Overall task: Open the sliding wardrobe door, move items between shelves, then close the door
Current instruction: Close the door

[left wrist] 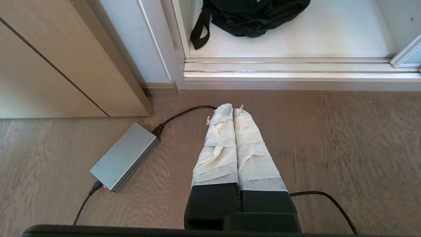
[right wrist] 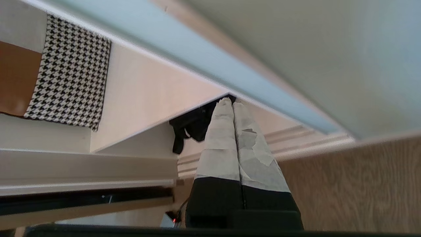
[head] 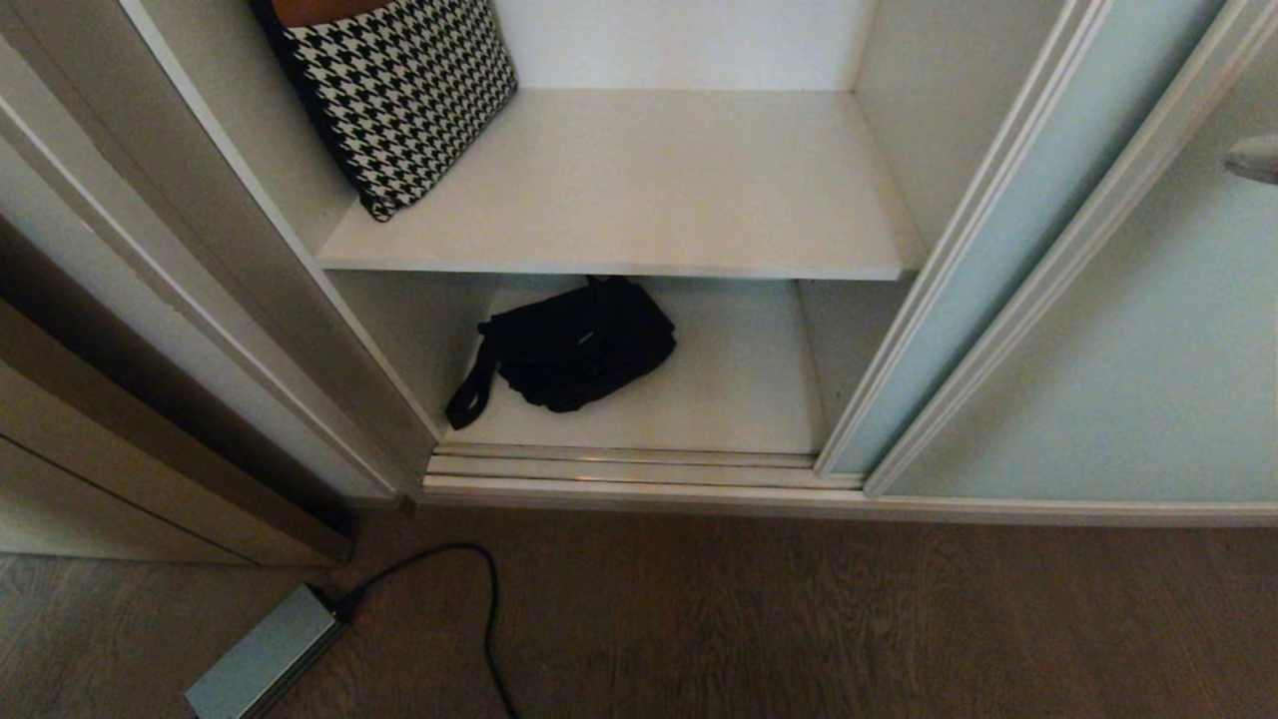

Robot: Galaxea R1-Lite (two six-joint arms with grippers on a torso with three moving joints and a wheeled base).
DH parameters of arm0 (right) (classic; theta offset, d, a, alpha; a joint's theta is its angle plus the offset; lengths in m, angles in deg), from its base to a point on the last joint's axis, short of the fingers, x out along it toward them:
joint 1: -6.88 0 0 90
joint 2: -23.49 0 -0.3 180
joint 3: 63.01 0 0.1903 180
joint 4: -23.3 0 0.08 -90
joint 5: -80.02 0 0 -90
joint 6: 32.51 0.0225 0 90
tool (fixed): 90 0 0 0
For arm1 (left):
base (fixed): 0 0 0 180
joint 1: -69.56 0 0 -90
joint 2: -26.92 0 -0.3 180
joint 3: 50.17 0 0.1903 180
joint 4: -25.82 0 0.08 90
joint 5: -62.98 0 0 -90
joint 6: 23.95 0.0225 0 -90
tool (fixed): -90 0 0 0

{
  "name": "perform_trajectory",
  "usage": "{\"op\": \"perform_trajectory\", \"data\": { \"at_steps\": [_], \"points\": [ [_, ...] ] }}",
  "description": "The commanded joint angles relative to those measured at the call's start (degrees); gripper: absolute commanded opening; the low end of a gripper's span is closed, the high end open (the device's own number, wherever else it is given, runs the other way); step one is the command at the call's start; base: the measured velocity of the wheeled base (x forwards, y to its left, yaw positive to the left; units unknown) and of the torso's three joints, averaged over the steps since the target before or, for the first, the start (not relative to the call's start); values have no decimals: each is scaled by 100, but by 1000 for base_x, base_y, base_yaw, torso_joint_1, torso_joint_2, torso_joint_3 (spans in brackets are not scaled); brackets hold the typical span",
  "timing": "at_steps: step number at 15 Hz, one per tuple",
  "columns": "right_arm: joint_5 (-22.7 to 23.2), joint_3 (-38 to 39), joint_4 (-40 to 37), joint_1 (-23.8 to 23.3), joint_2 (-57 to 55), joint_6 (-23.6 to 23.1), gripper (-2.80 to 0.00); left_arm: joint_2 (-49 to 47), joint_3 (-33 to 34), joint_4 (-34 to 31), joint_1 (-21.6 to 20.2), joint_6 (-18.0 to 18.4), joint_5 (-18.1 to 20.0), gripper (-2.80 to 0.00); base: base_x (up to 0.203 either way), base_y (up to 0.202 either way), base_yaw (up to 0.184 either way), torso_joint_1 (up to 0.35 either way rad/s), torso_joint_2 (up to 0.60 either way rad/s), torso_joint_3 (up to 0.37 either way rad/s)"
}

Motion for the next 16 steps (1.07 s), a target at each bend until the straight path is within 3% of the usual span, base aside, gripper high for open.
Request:
{"op": "perform_trajectory", "data": {
  "at_steps": [1,6,9,11,16],
  "points": [
    [12,112,230,-42,-188,25,-280,-7,0,-1,0,2,1,-280,0,0,0,0,0,0],
    [-22,270,710,-49,-453,32,-280,-7,0,2,0,2,1,-280,0,0,0,0,0,0],
    [-440,545,1346,-35,-640,25,-280,-7,0,4,0,2,1,-280,0,0,0,0,0,0],
    [-477,640,1605,-40,-722,25,-280,-7,0,4,0,2,1,-280,0,0,0,0,0,0],
    [-471,657,1660,23,-758,17,-280,-7,0,1,0,2,1,-280,0,0,0,0,0,0]
  ]
}}
